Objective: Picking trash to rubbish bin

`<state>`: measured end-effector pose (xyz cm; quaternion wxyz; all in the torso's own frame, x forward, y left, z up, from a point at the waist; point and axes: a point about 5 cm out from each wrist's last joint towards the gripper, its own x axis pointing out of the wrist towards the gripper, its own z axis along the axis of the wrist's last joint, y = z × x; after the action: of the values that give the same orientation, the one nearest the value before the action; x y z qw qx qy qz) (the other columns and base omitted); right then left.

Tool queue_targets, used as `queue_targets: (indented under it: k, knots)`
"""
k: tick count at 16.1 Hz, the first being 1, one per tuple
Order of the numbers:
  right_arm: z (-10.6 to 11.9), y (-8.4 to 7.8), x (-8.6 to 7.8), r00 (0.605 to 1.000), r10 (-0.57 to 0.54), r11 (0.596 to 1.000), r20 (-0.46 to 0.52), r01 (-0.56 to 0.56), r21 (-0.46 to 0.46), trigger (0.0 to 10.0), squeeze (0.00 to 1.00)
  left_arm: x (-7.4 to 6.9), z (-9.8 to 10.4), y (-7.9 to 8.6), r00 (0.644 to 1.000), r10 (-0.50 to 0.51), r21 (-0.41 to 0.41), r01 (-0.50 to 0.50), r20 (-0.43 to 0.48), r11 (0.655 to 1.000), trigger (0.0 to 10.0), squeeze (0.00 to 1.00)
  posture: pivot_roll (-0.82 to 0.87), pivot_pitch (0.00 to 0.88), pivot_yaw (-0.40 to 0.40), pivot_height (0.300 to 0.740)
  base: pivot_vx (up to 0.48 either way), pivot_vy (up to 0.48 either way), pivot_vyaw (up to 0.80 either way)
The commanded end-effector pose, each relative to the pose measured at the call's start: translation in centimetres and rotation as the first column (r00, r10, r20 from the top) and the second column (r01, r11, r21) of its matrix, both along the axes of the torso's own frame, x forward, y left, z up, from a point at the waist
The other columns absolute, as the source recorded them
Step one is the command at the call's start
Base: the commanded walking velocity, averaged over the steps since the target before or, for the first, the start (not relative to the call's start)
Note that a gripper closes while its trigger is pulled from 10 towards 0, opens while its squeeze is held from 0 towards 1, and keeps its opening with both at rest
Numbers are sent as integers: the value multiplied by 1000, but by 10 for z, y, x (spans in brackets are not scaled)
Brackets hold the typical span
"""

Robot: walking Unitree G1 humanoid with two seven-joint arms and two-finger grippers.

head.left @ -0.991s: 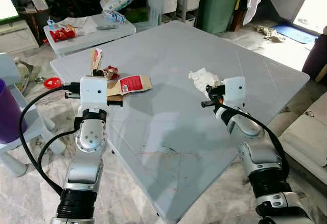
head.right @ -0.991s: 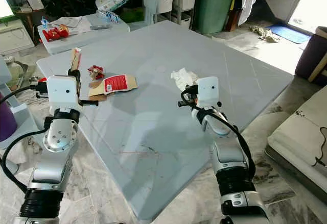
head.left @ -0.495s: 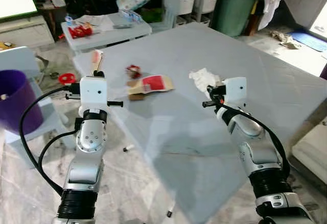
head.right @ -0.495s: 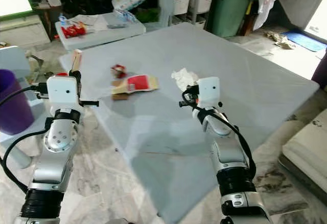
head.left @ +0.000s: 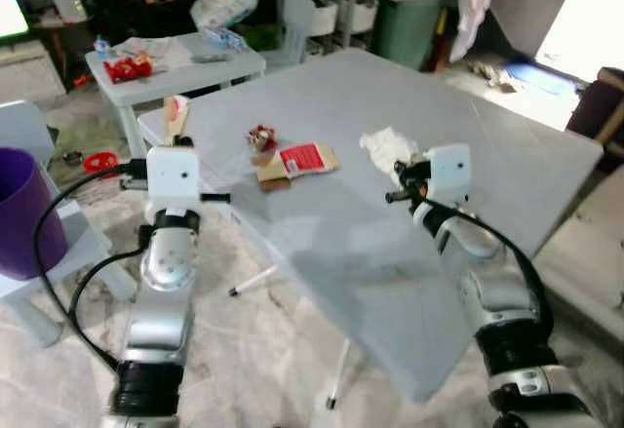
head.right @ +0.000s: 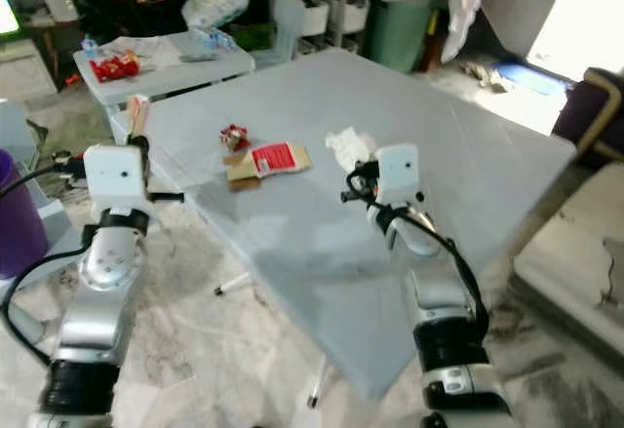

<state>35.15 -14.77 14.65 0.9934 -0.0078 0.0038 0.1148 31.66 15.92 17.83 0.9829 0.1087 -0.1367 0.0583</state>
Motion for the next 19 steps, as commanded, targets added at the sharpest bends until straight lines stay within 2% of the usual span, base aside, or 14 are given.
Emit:
queue_targets:
  k: [1,14,19]
  knots:
    - [4,3,1,1000,9,1000,14,-9,11,0,0,1,1,3,1000,7,5,-7,0,1000,0,0,56,0,-45,740,0,480,0]
    - [5,3,1,1000,13,1000,22,-13,-2,0,0,2,0,2,1000,11,-11,-11,-6,1000,0,0,47,0,-48,740,0,468,0]
    - [6,4,1,999,23,1000,27,-23,-12,0,0,2,1,1,1000,4,-6,-4,8,1000,0,0,50,0,-48,740,0,0,643]
